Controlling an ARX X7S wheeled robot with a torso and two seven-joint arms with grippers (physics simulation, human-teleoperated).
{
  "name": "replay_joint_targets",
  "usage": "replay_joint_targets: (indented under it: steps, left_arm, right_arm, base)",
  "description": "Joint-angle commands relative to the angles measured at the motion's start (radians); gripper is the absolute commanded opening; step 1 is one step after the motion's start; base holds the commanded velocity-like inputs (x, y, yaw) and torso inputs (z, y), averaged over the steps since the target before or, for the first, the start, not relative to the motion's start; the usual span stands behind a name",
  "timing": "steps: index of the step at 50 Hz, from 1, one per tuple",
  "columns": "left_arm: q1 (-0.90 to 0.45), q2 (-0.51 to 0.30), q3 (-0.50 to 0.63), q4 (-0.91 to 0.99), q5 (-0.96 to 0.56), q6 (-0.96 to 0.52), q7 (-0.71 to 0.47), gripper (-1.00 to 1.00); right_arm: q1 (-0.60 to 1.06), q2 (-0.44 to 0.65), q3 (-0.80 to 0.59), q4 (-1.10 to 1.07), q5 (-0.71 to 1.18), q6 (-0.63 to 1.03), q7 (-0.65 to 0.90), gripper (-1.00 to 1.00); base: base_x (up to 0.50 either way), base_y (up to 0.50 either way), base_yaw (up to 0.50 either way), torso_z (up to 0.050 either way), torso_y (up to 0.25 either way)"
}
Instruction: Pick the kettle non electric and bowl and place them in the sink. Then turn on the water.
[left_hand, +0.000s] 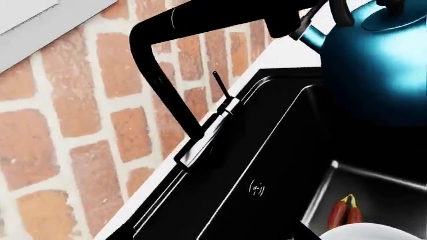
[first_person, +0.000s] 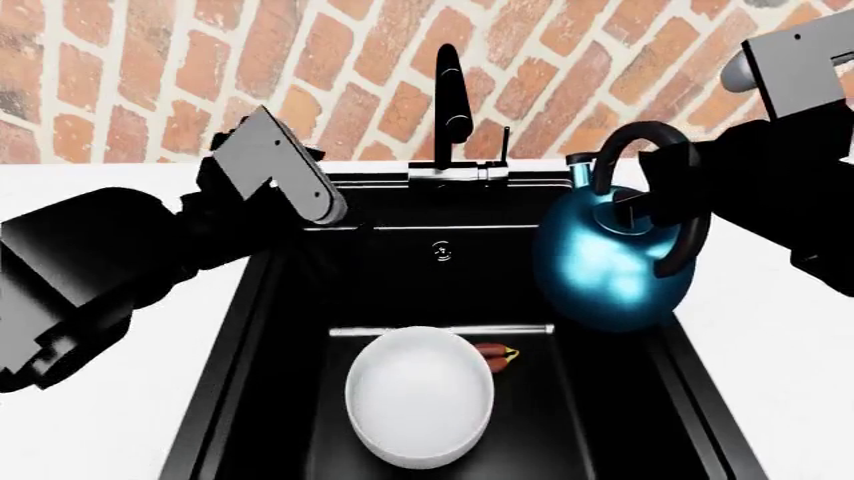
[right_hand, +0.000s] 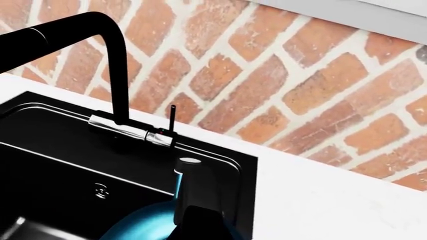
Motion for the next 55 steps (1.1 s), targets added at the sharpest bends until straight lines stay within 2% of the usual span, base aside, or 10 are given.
replay_joint_targets:
  steps: [1, 17, 33, 55]
  left_arm:
    - [-0.012, -0.034, -0.099, -0.039, -0.038, -0.028, -0.132, 1.0]
    - [-0.016, -0.056, -0.141, -0.084, -0.015, -0.035, -0.232, 1.0]
    - [-0.042, -0.027, -0.184, -0.19, 0.023, -0.029, -0.332, 1.0]
    - [-0.065, -0.008, -0.193, -0.22, 0.027, -0.024, -0.33, 1.0]
  right_arm:
    - [0.026, -0.014, 0.039, 0.007, -0.078, -0.011, -0.005, -1.0]
    - [0.022, -0.062, 0.027, 0.027, -0.093, -0.021, -0.014, -1.0]
    - [0.024, -0.112, 0.01, 0.064, -0.122, -0.03, -0.044, -1.0]
    - [-0.022, -0.158, -0.021, 0.079, -0.154, -0.054, -0.069, -1.0]
  base:
    - [0.0, 0.0, 0.0, 0.0, 0.0]
    - [0.0, 0.0, 0.0, 0.001, 0.002]
    - [0.0, 0.0, 0.0, 0.001, 0.002]
    - [0.0, 0.0, 0.0, 0.0, 0.002]
